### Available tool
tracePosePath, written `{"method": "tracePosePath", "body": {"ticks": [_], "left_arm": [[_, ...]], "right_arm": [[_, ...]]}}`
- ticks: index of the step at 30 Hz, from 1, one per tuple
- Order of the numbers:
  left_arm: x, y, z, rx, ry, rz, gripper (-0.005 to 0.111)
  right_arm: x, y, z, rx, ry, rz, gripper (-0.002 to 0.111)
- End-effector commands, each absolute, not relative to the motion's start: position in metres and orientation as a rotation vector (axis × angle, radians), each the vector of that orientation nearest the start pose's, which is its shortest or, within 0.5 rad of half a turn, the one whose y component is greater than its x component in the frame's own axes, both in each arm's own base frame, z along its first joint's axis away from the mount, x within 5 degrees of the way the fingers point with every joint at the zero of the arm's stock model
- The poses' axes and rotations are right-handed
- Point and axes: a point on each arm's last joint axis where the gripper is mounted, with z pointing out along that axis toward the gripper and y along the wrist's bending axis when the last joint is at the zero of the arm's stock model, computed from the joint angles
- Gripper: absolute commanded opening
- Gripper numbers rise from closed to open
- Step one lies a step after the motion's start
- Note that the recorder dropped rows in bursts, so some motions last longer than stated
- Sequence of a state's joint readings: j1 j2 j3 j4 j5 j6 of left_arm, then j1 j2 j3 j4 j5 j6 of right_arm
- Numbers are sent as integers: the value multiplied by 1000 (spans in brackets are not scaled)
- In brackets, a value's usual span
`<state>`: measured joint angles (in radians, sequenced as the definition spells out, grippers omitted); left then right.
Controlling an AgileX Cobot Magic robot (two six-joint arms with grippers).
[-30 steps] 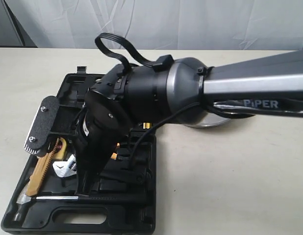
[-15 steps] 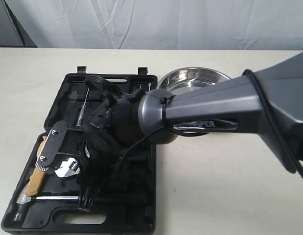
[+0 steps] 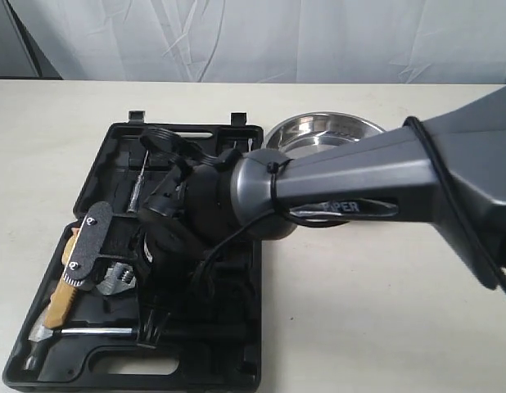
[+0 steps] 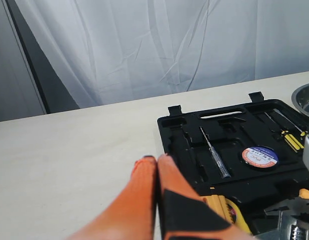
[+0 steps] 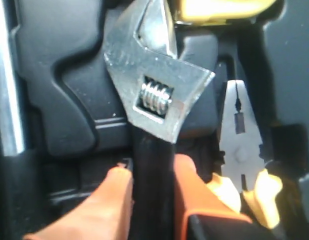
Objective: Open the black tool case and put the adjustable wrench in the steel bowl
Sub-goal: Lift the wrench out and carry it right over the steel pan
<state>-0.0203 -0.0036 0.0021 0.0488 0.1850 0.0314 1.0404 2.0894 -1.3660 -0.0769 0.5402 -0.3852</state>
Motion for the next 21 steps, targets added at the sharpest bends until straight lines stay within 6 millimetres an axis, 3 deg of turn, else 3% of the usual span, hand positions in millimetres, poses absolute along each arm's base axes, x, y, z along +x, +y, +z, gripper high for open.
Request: {"method": "tracePosePath", "body": {"ticks": [1,7,9,12,16,21], "left_arm": [[56,0,197,75,1661,49,0],[56,0,197,75,1661,49,0],[56,0,197,75,1661,49,0],[56,0,197,75,1661,49,0],[56,0,197,75,1661,49,0],[56,0,197,75,1661,49,0]], "right_arm": [[218,358,169,-1797,1992,120,-1],[223,348,203,-1727,1923,19,-1],[239,335,208,-1650,1954,-86,-1],[281,300,210,-1441,2090,-180,-1],[340,239,210,-1158,2237,-168,-1],[388,178,199,-930,2285,-165,-1]]}}
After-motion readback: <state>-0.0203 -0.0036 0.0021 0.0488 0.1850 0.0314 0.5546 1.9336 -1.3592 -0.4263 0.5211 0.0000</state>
